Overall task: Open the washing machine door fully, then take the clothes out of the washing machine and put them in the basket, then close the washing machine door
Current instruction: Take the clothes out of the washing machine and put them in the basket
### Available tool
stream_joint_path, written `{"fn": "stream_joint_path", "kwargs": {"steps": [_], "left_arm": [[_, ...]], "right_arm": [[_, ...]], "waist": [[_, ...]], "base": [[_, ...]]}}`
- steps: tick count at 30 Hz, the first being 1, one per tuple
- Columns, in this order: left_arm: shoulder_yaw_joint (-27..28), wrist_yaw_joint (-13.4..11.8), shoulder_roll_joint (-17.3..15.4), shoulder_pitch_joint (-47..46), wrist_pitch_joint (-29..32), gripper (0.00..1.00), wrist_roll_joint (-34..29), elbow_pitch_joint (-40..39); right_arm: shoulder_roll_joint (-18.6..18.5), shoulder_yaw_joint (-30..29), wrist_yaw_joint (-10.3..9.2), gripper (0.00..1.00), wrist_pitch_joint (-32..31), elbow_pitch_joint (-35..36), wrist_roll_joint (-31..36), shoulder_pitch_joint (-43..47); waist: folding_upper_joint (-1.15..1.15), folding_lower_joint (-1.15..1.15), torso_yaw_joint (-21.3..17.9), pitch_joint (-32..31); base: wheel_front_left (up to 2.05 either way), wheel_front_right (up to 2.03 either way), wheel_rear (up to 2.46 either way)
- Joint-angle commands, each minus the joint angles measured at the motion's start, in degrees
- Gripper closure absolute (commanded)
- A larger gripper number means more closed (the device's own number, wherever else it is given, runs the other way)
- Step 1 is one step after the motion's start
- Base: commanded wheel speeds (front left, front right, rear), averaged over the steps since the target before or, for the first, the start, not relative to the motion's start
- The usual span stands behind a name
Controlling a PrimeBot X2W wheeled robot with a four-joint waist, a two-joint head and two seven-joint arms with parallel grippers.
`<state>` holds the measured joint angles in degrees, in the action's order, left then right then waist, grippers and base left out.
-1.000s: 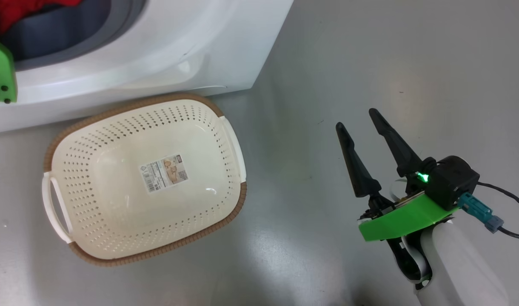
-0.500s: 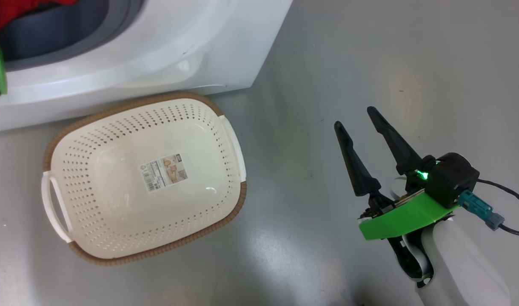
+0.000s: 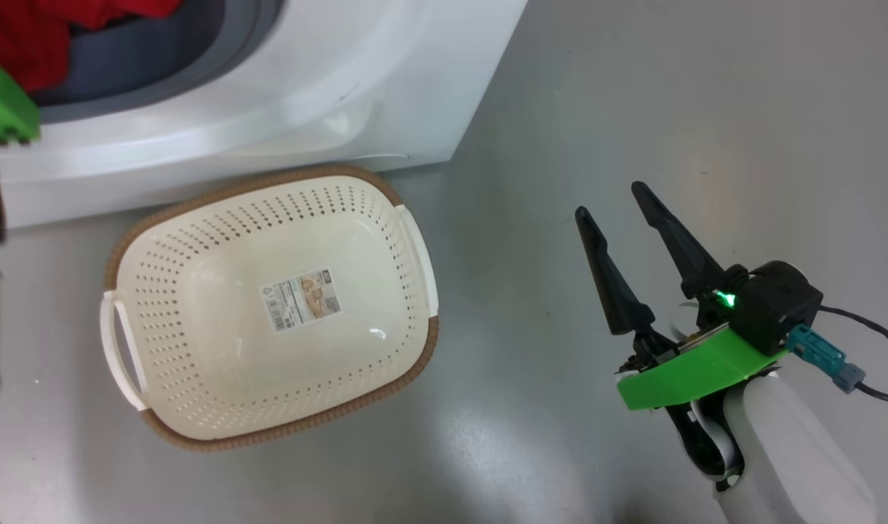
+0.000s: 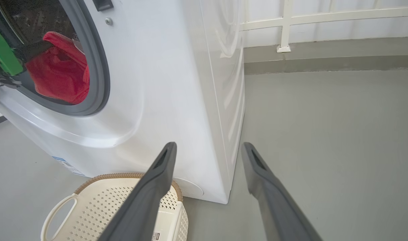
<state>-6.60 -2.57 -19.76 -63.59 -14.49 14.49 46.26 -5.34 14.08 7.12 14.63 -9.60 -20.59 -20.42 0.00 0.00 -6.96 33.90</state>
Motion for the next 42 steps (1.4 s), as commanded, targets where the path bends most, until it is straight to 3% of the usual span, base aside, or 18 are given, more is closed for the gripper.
{"fn": "stream_joint_path", "kwargs": {"steps": [1, 8, 22, 42], "left_arm": [[2.58, -0.41, -2.41, 2.76, -0.5, 1.0, 0.16, -4.28], [7.61, 0.79, -0.54, 9.65, -0.5, 1.0, 0.2, -12.78], [15.16, 5.23, 6.56, 21.96, -0.51, 1.0, -1.43, -24.82], [18.76, 8.49, 12.54, 34.73, -0.51, 1.0, -2.44, -34.8]], "right_arm": [[-0.25, 1.08, 0.36, 0.0, 0.37, 0.95, -0.03, 0.27], [-0.49, 1.18, 0.36, 0.0, 0.37, 0.82, -0.03, 1.0], [-1.06, 0.96, 0.36, 0.0, 0.37, 0.33, -0.34, 3.25], [-0.6, -0.01, 0.36, 0.0, 0.37, -0.84, -0.49, 6.87]], "waist": [[0.0, 0.0, 0.29, -0.75], [0.0, 0.0, 0.87, -3.09], [0.0, 0.0, 2.21, -10.37], [0.0, 0.0, 3.58, -17.67]], "base": [[0.0, 0.0, 0.0], [0.0, 0.0, 0.0], [0.0, 0.0, 0.0], [0.0, 0.0, 0.0]]}}
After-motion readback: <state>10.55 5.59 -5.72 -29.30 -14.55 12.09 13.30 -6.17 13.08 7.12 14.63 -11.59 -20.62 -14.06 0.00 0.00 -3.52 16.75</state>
